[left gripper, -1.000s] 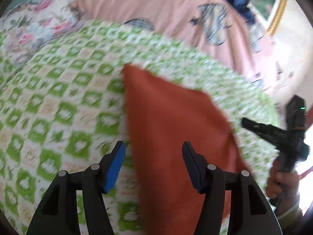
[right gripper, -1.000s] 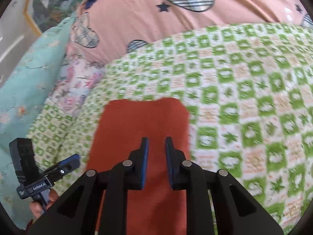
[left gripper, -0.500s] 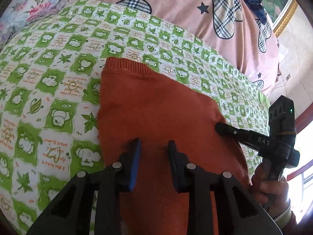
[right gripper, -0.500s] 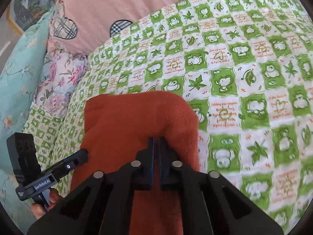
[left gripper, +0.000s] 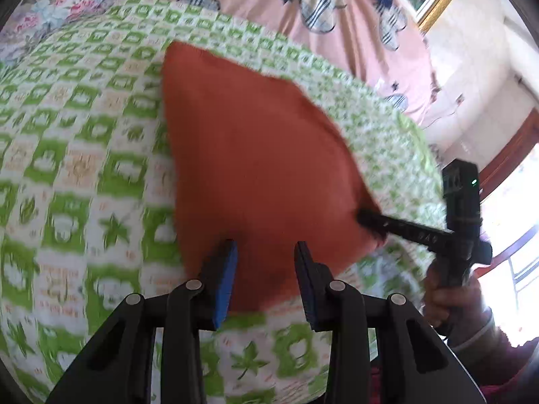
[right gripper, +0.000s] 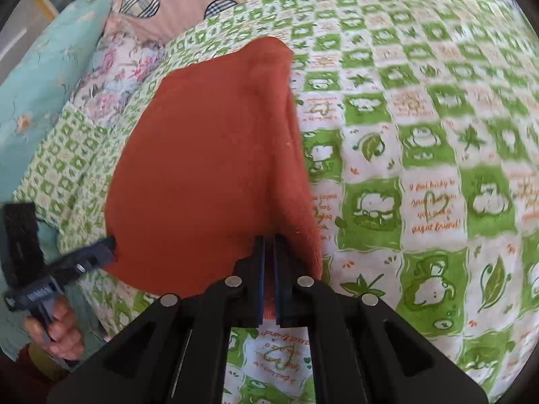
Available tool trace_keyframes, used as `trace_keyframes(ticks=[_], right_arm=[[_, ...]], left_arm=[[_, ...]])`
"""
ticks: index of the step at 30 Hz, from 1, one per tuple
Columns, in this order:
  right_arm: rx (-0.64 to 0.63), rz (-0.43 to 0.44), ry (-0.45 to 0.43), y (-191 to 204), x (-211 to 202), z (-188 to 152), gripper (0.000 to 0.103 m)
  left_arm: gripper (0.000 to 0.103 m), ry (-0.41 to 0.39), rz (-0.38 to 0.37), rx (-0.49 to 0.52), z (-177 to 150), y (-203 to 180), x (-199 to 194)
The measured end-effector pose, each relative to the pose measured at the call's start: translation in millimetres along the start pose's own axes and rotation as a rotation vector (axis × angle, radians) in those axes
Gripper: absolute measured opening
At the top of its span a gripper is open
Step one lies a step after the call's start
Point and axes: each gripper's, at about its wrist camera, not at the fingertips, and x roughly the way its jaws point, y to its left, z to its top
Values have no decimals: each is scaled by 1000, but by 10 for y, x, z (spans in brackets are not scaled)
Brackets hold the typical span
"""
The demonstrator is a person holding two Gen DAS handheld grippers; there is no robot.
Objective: Fold small clothes
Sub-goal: 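Lower the folded sweater onto the bed and open both grippers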
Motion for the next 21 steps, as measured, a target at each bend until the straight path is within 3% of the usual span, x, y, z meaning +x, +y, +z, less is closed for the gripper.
trace_keyframes(ticks=[8,13,17,19,21], right_arm=[[-47,-71,-7,104,-35,-9,5],[-66,-98,-9,114,-90,-94,5],[-79,-130,-7,148,-162,-154,5],[-90,-154,-5,165,-215,-198,5],[-92,-177,-12,192,-281,-264,5]], left_arm=[[36,11,75,17,-33,-39,83],[36,13,191,70,-94,-179,55],[37,21,240,88,-178,-224,4],[42,30,278,76,-220,-218,-39],[55,35,316,60,-262,-197,-88]])
